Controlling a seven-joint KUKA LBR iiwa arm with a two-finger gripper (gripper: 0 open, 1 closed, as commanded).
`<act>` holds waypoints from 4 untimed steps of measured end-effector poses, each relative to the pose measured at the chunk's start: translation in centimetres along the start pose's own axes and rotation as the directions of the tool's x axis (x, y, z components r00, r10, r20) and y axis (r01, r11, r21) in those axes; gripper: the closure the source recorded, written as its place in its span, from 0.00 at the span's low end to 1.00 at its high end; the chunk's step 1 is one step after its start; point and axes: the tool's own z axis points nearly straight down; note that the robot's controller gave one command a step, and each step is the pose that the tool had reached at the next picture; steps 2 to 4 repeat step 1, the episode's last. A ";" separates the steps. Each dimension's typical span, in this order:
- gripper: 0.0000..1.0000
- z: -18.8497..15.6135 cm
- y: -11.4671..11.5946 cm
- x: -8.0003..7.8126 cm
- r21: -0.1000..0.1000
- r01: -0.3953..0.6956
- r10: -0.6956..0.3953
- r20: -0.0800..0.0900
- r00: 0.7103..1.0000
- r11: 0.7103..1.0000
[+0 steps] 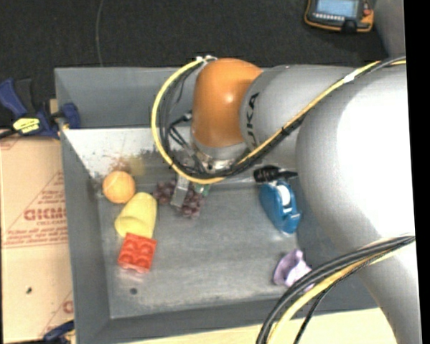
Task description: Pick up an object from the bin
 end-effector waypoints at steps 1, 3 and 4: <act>1.00 -5.2 0.0 -0.1 -0.001 0.001 -0.001 0.001 1.000 1.000; 1.00 -5.2 0.0 -0.1 -0.001 0.001 -0.001 0.001 1.000 1.000; 1.00 -5.2 0.0 -0.1 -0.001 0.001 -0.001 0.001 1.000 1.000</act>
Offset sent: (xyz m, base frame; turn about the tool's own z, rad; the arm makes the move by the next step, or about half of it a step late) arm 0.0007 -0.0003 0.0550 -0.0006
